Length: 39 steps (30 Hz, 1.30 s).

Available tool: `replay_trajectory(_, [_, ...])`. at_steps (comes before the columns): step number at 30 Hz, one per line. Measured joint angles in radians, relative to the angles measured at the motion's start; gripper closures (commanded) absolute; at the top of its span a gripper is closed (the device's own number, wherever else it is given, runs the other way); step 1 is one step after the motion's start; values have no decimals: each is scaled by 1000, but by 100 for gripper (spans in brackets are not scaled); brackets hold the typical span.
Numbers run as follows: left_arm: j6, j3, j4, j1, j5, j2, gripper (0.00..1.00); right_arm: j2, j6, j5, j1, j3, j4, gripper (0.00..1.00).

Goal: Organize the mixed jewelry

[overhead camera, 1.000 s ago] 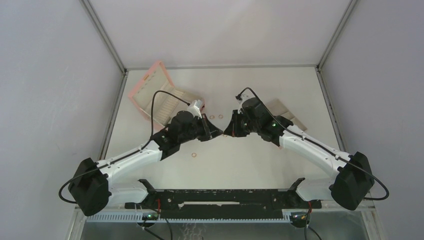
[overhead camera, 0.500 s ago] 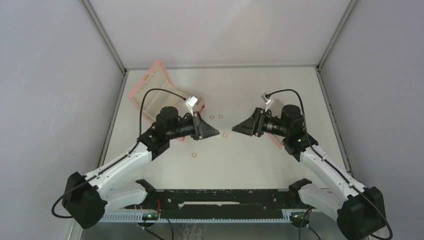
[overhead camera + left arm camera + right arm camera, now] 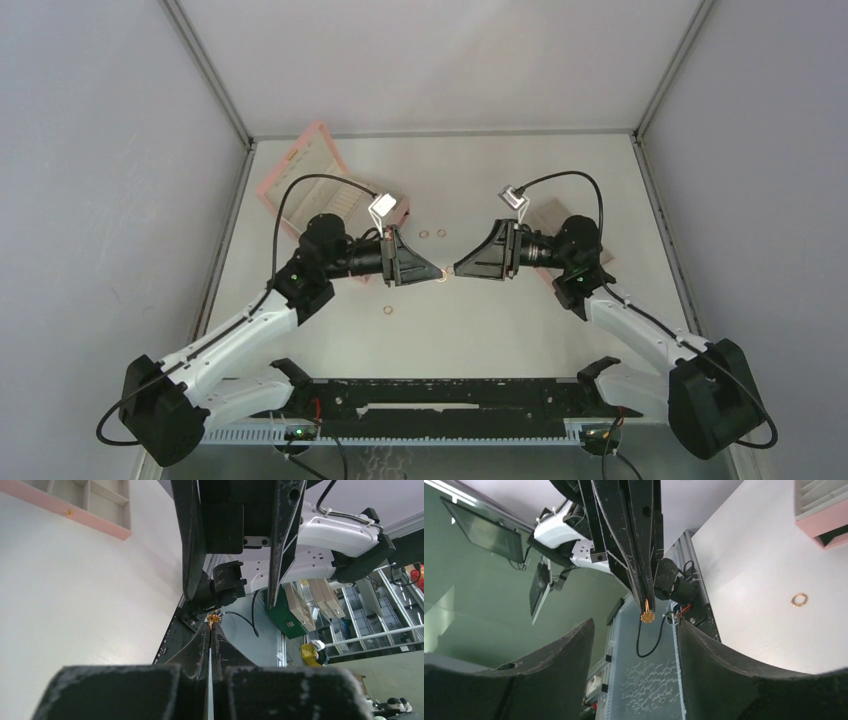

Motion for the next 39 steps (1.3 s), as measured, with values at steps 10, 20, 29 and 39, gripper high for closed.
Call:
replay_trajectory(10, [-16,0,39,0,25,-6,100,66,51,-19,87,0,136,56])
replay_trajectory(20, [-16,-2,46,5,31,-19,100,86,76,-11,87,0,177,59])
replay_trajectory(29, [-32,-8,81,5,32,-19,100,95,86,12,86,0,185,73])
replay_trajectory(39, [-44,-23,104,7,31,-19,60,100,95,29,86,0,184,100])
